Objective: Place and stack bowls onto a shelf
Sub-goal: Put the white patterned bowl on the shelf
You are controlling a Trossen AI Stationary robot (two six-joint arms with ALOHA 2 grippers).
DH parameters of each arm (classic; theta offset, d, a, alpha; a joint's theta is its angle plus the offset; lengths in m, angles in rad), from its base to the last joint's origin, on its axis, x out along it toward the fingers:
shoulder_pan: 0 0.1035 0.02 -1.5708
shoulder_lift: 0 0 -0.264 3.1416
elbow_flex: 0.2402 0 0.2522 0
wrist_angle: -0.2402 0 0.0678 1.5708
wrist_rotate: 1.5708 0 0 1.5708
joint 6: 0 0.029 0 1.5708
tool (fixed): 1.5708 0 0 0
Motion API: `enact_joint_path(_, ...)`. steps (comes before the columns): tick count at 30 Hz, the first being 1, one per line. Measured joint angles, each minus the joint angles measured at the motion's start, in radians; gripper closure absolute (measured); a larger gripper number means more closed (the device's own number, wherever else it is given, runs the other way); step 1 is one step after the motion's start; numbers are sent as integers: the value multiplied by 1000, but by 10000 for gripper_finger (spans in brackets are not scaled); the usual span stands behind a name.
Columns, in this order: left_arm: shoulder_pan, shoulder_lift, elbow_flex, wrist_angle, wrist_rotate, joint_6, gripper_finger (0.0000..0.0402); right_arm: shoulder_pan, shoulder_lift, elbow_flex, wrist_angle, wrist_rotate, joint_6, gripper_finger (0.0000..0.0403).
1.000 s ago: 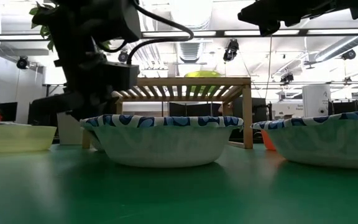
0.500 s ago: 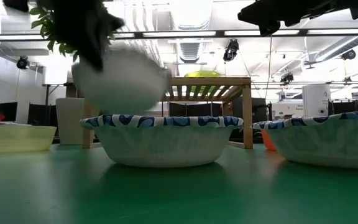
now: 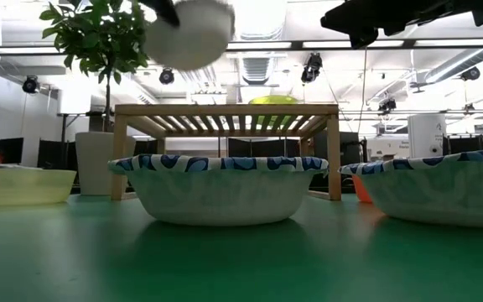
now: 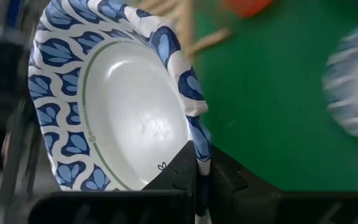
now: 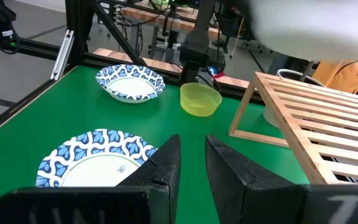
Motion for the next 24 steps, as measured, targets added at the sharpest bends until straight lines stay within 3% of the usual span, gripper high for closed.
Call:
enact_joint_path(5, 252, 37, -20, 10, 9, 7, 402, 0, 0, 0, 0, 0, 0, 339)
enact_joint_path(9, 370, 82, -20, 56, 78, 23, 402, -1, 0, 0, -1, 1, -1, 339)
enact_joint_path(15, 442, 124, -19, 87, 90, 66, 402, -1, 0, 0, -4, 1, -4, 339)
enact_joint_path(24, 452, 145, -19, 151, 93, 88, 380, -1, 0, 0, -6, 1, -9, 339)
